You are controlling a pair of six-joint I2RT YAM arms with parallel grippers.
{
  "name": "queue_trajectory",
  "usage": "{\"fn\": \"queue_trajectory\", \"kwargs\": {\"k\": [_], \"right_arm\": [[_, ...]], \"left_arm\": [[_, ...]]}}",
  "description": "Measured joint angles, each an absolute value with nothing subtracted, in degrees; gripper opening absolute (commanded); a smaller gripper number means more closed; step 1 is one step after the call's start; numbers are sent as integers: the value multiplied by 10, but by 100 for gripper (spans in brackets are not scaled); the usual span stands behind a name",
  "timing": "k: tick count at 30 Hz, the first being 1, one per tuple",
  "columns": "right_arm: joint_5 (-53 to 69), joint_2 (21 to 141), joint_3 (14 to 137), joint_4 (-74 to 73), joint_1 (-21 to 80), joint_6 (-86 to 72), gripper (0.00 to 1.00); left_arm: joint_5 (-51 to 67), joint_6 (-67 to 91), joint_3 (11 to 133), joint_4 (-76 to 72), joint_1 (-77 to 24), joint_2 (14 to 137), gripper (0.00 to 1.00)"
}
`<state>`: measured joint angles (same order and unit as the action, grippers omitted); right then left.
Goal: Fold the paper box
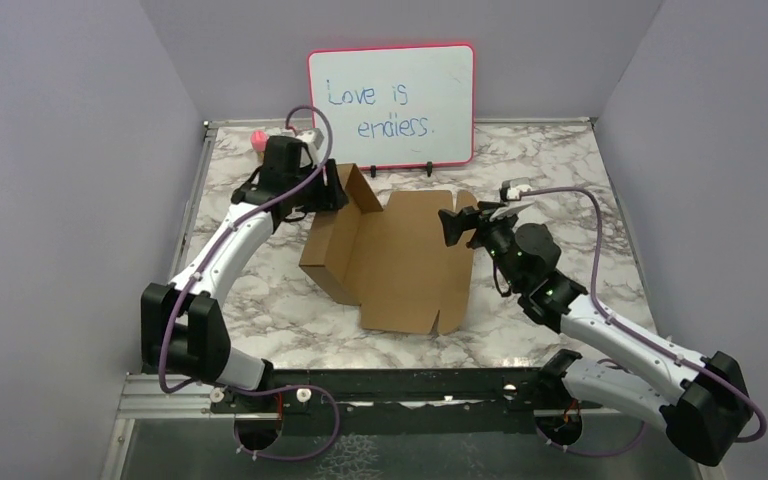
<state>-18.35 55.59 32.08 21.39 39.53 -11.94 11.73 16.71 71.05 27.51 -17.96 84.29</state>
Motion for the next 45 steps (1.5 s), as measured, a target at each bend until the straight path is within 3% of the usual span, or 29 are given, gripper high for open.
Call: {"fn": "queue_trajectory", "kwargs": {"k": [7, 18, 28, 36, 40, 45], "right_arm": [[-112, 536, 419, 142, 394, -110, 95], [-79, 556, 605, -30, 394, -78, 95], [-81, 631, 696, -152, 394, -49, 95], [-77, 690, 773, -243, 394, -40, 95], [-63, 717, 824, -281, 394, -40, 94], [-50, 748, 875, -325, 394, -38, 92]], "left_arm": [[240, 272, 556, 122, -82, 783, 61], [317, 444, 352, -123, -57, 769, 64], [267, 524, 232, -252, -105, 773, 70], [202, 549, 202, -308, -145, 792, 87], [175, 549, 183, -305, -140, 769, 98], [117, 517, 185, -228, -136, 705, 99]]}}
